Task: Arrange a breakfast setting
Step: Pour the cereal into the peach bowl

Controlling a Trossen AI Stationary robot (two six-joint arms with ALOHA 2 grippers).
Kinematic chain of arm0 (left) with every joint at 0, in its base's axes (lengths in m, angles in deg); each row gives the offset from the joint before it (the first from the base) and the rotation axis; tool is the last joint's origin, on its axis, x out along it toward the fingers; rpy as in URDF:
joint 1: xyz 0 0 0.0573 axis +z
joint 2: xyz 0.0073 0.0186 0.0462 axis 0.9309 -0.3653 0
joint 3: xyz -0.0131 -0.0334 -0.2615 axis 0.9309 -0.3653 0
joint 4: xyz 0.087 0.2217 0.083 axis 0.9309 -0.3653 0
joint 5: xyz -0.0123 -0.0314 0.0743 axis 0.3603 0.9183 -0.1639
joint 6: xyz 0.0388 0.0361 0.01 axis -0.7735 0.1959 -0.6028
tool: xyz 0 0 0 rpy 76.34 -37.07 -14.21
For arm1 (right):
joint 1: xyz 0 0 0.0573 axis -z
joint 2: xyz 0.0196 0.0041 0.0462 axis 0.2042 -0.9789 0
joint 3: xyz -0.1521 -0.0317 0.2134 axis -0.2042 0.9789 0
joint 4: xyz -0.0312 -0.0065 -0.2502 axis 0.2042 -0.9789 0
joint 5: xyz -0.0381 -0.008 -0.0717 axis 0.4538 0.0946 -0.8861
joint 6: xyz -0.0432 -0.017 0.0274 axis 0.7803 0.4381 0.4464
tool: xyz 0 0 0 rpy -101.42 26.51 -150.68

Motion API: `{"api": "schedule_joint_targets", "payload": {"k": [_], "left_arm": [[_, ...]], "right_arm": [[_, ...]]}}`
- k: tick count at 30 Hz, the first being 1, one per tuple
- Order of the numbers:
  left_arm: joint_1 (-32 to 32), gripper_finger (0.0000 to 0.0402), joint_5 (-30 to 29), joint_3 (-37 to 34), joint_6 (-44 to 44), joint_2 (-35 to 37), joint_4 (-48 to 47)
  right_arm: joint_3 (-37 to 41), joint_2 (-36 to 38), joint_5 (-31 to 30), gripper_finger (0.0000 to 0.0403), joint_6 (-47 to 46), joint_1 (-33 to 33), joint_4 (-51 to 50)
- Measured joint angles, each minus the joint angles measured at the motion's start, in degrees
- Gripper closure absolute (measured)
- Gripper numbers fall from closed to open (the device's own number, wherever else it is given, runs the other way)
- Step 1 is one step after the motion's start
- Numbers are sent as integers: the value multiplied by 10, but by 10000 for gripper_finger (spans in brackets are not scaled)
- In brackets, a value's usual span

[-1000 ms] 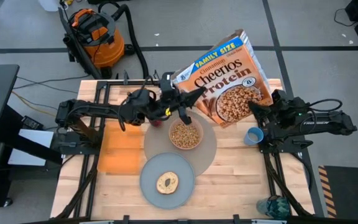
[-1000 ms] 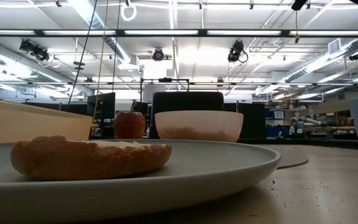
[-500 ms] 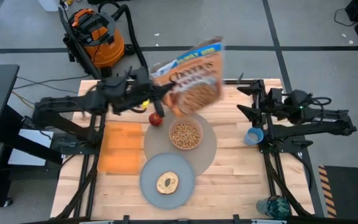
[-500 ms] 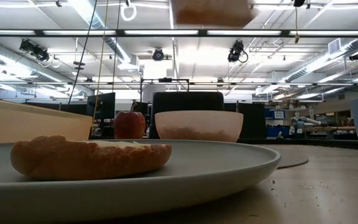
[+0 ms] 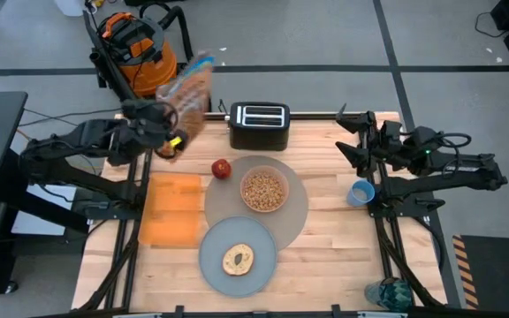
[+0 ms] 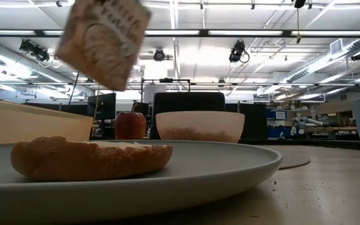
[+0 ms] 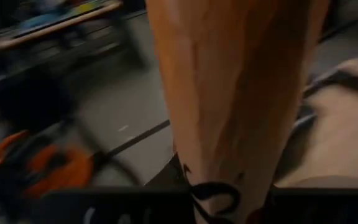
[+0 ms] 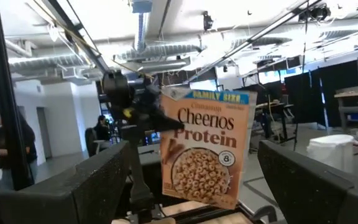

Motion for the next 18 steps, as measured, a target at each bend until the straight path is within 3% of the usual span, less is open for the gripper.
{"api": "schedule_joint_targets", "payload": {"k": [3, 7, 13, 18], "left_arm": [[0, 390, -65, -19, 108, 13, -93], [0, 390, -128, -100, 220, 37, -124], [21, 390, -165, -239, 346, 56, -121], [72, 390, -172, -329, 428, 56, -105]], "right_arm": [[0, -26, -13, 42, -1, -19, 30], [0, -81, -67, 42, 8, -53, 87], [0, -170, -116, 42, 15, -77, 192], [-32, -227, -137, 42, 5, -96, 201]]}}
